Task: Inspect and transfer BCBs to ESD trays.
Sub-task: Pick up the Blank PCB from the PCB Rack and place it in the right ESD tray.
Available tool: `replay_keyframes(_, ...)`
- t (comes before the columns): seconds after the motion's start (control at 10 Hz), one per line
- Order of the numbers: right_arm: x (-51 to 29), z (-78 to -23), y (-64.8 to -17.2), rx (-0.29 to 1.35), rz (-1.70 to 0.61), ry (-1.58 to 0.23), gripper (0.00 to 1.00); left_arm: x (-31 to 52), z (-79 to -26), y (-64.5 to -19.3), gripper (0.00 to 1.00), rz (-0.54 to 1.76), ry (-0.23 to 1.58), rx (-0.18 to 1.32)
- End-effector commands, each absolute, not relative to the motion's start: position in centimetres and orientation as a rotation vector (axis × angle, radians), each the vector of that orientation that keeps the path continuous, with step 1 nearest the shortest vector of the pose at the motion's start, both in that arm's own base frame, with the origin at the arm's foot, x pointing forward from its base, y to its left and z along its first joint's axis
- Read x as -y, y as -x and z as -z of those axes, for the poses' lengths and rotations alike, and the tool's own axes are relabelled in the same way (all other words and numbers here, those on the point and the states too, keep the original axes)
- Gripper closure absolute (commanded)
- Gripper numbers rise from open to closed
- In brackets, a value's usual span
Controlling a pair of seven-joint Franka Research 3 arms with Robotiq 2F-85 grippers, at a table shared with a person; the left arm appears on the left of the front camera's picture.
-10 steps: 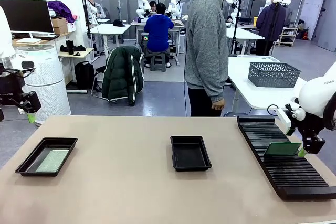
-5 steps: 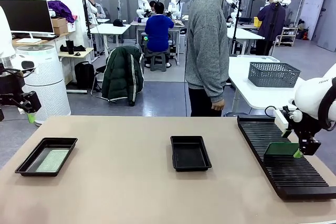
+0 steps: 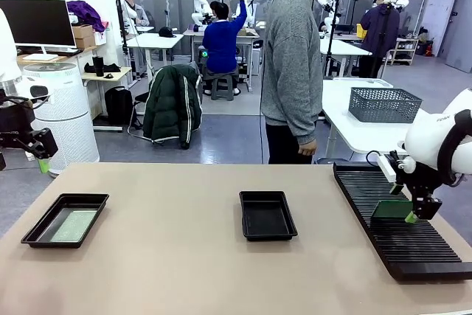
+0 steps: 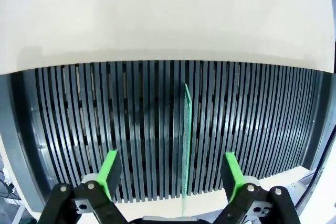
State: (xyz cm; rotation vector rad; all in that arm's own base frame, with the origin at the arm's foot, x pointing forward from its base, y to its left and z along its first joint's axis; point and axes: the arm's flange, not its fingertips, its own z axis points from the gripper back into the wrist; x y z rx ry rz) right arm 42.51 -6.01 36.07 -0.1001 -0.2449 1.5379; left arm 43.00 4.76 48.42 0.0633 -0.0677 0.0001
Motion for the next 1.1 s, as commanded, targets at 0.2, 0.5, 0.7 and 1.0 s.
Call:
replay_keyframes(0.2,5.95,-35.25,-42.35,0.243,-1.481,0.168,0.0,-4.73,-48.35,-42.99,0.0,-0.004,-0.048,0.067)
replay_keyframes(0.5,6.22,-35.03,-42.13,0.253,-1.474,0.17,0.06,-4.73,-48.35,-42.99,0.0,-0.004,-0.048,0.067)
replay_keyframes(0.7,6.18,-34.98,-42.12,0.257,-1.471,0.174,0.18,-4.73,-48.35,-42.99,0.0,-0.004,-0.048,0.067)
replay_keyframes(1.0,6.1,-35.05,-41.96,0.251,-1.464,0.18,0.38,-4.73,-48.35,-42.99,0.0,-0.004,-0.048,0.067)
